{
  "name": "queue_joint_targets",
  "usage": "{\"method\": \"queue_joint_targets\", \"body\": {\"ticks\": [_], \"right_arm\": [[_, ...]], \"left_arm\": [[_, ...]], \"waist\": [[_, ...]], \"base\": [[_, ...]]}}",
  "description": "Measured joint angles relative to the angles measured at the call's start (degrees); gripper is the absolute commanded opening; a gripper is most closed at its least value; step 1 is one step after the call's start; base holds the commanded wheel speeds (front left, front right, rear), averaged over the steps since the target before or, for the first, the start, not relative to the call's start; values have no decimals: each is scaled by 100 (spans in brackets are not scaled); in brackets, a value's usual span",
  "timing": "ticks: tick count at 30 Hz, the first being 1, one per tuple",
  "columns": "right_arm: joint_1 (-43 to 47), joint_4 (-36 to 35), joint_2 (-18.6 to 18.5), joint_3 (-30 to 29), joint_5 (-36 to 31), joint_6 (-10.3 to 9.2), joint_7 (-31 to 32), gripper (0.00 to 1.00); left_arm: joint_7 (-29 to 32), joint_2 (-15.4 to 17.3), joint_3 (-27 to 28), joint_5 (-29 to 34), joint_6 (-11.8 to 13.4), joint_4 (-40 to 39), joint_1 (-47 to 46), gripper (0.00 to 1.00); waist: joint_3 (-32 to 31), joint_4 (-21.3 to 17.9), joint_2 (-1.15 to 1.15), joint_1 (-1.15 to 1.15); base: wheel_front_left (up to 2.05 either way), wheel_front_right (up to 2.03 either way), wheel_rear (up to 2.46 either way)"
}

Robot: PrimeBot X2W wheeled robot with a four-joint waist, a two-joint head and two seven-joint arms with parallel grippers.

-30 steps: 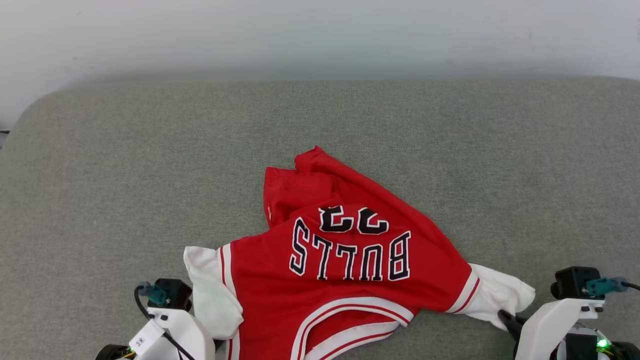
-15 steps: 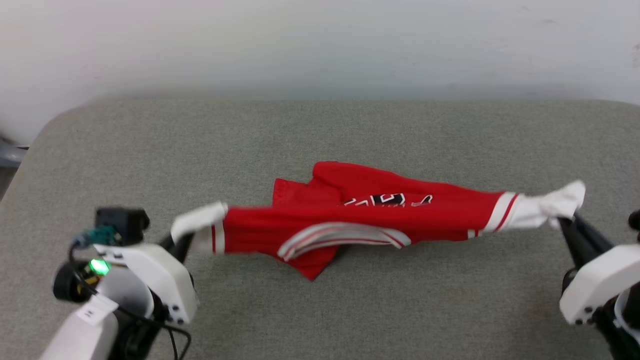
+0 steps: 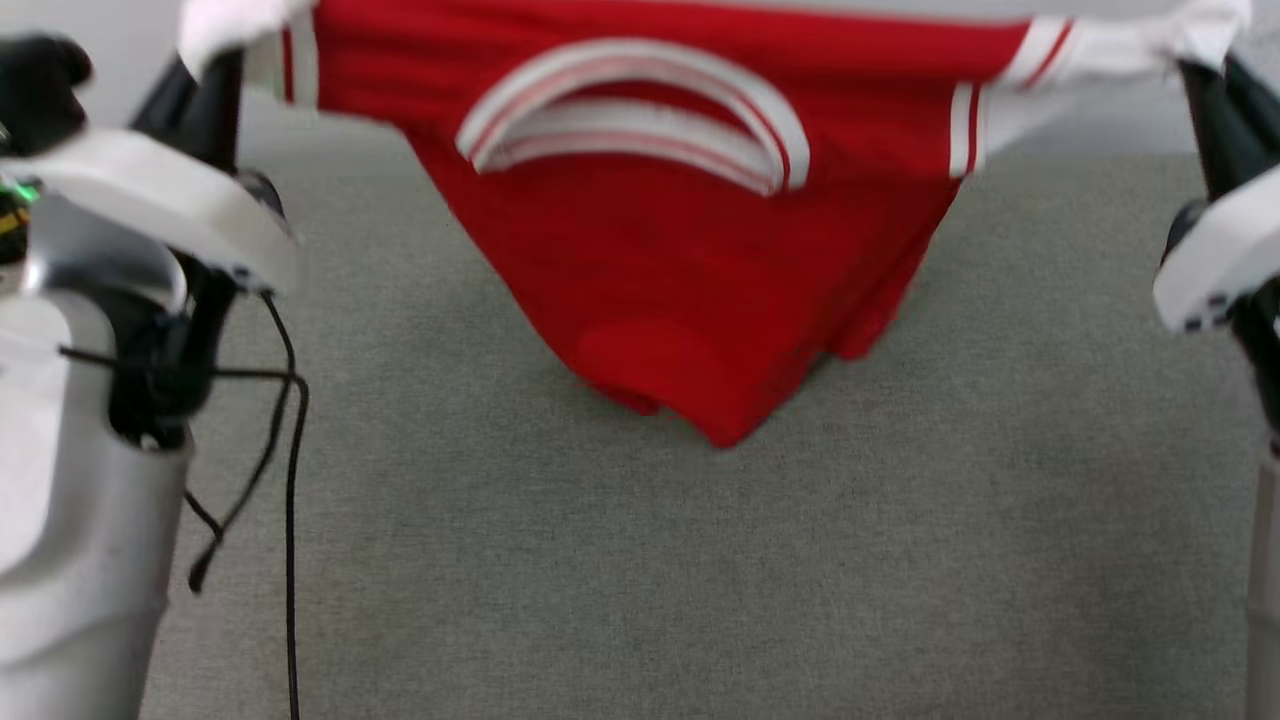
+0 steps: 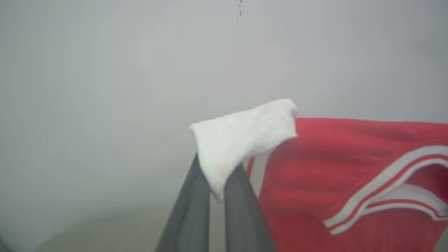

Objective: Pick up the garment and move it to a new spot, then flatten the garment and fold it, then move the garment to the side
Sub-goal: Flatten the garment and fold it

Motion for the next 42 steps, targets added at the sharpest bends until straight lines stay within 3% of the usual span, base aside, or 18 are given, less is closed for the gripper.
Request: {"method": "queue_joint_targets", "body": {"ticks": [14, 23, 32, 42], "right_arm": [[-3171, 1952, -208, 454, -283, 1, -490, 0], [-4624, 3266, -38, 566, -515, 1, -1227, 0], [-4919, 4909, 382, 612, -570, 0, -1825, 0], [-4125, 6657, 530, 556, -268, 0, -2354, 0]], "left_arm": [[-687, 46, 15, 293, -459, 2080, -3023, 0], [-1120, 47, -62, 430, -660, 3227, -4359, 0], [-1527, -242, -219, 322, -872, 4562, -4491, 0], [-1829, -648, -323, -181, -1089, 6029, -3406, 0]], "waist": [[1149, -208, 0, 0], [1895, -276, 0, 0], [2331, -262, 0, 1], [2098, -229, 0, 0]], "base": [[0, 0, 0], [0, 0, 0], [0, 0, 0], [0, 0, 0]]}}
